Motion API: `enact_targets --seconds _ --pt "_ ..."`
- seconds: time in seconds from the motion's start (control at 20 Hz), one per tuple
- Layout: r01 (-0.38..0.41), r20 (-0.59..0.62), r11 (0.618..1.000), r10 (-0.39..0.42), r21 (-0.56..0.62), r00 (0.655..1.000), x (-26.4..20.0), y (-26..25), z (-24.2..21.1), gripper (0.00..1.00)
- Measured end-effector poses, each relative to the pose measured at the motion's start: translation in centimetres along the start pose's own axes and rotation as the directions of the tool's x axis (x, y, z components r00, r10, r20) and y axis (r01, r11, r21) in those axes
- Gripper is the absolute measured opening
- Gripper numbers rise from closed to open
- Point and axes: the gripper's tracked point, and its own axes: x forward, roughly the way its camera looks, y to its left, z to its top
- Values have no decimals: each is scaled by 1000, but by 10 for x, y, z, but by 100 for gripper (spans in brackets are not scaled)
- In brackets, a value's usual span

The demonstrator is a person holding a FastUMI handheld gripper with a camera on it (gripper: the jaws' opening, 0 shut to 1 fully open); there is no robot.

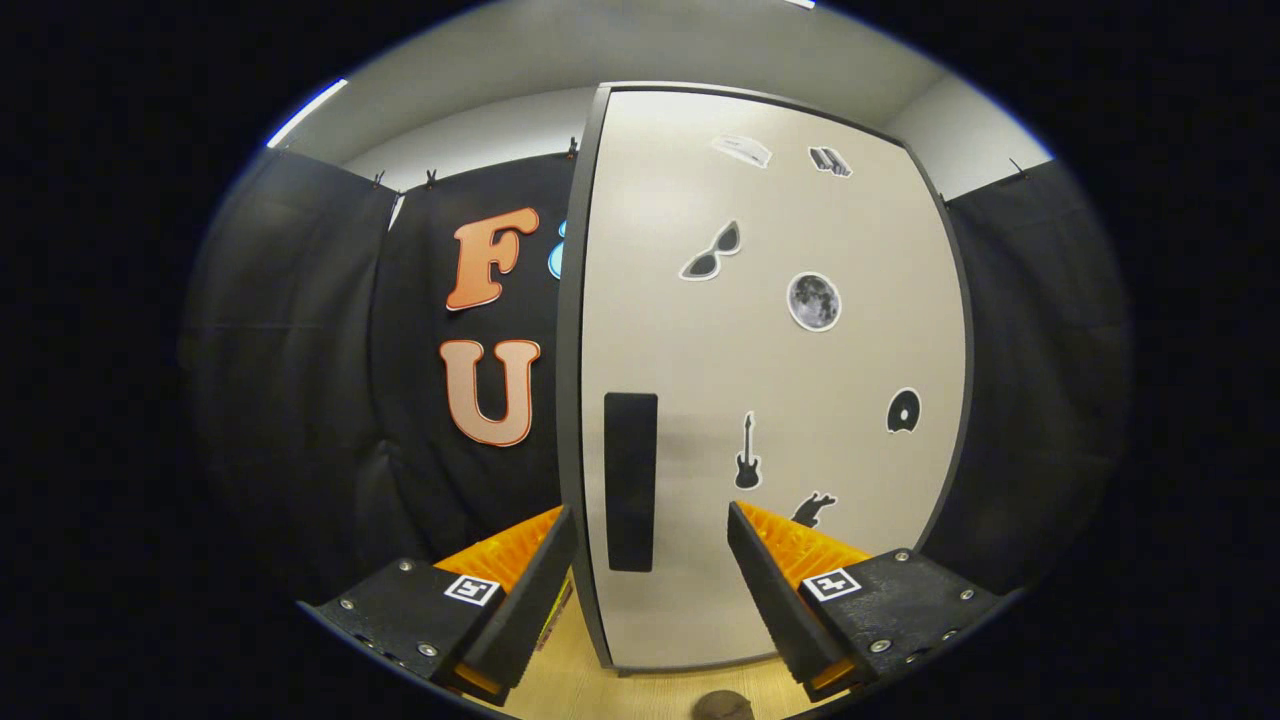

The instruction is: Open the shoe cabinet door, grab the shoes and put them into the shoe cabinet, then close the shoe cabinet door.

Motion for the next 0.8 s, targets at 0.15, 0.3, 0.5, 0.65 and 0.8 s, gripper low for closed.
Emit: enact_targets --seconds 0.15,0.3,0.5,0.65,0.8 --pt "-1 1 1000 1 -1 1000 17 6 1 92" --pt "-2 -7 1000 2 -10 1000 31 10 -1 86" --pt "11 -1 1000 -11 -13 1000 44 12 -2 69" --pt "28 0 999 -28 -26 1000 49 10 -3 54" --pt "28 5 999 -28 -21 1000 49 11 -2 39"
